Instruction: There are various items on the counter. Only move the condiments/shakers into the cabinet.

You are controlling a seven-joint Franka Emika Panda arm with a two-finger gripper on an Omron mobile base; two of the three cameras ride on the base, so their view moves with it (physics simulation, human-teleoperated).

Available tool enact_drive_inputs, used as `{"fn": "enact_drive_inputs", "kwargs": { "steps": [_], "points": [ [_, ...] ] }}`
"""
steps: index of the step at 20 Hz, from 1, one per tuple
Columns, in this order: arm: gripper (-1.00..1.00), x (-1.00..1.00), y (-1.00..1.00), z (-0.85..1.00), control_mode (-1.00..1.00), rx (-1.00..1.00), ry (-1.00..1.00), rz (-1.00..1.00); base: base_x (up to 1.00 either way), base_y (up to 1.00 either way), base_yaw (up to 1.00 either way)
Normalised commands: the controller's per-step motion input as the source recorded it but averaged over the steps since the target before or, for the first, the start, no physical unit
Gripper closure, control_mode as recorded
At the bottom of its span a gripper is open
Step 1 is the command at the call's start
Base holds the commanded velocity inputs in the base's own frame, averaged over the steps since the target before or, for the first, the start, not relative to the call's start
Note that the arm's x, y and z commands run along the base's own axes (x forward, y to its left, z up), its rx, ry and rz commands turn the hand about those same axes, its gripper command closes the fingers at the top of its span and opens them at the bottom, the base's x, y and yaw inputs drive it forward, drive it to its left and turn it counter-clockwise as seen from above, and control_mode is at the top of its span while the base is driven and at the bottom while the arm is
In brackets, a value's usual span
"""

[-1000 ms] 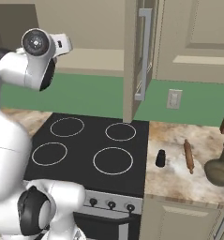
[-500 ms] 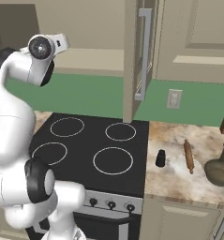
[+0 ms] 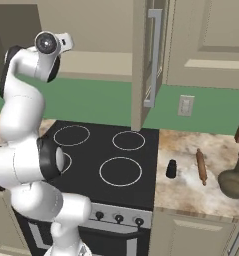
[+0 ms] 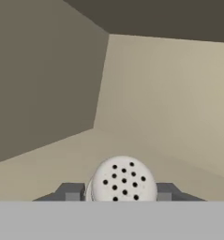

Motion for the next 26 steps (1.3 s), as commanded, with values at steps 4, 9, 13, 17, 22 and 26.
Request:
{"fn": "enact_drive_inputs", "kwargs": {
  "steps": [4, 9, 13, 17, 22, 26],
  "points": [
    [1.0, 0.49, 0.23, 0.0, -1.0, -0.06, 0.0, 0.0, 0.0, 0.0, 0.0],
    [1.0, 0.43, 0.13, -0.05, -1.0, -0.03, 0.0, 0.0, 0.0, 0.0, 0.0],
    [1.0, 0.32, 0.06, -0.11, -1.0, -0.04, 0.0, 0.0, 0.0, 0.0, 0.0],
    [1.0, 0.04, 0.0, -0.3, -1.0, -0.06, 0.0, 0.0, 0.0, 0.0, 0.0],
    [1.0, 0.09, 0.0, -0.35, -1.0, -0.05, 0.0, 0.0, 0.0, 0.0, 0.0],
    [1.0, 0.28, 0.0, -0.22, -1.0, -0.02, 0.0, 0.0, 0.0, 0.0, 0.0]
  ]
}}
